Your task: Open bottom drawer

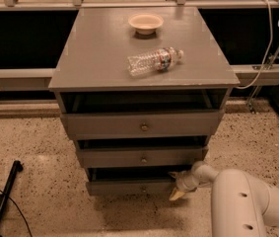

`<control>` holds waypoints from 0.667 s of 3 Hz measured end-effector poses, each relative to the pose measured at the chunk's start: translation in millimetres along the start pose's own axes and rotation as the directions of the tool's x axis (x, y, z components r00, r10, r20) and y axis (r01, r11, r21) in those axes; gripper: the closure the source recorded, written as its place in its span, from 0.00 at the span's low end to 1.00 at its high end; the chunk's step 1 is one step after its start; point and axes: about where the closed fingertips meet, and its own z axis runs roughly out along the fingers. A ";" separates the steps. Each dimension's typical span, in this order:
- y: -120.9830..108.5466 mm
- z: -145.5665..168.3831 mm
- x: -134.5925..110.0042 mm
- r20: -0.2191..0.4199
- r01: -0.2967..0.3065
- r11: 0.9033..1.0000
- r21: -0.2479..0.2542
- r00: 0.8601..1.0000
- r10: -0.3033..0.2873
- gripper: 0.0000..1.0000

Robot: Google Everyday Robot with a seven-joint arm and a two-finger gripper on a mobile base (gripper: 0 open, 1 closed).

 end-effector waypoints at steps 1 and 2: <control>-0.6 4.0 7.1 -0.013 -0.008 1.000 -0.007 1.000 0.007 0.39; 0.9 2.8 5.3 -0.010 -0.003 1.000 -0.008 1.000 0.003 0.39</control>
Offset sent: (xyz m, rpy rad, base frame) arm -0.0112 0.0055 0.0141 -0.0018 -0.0232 0.0522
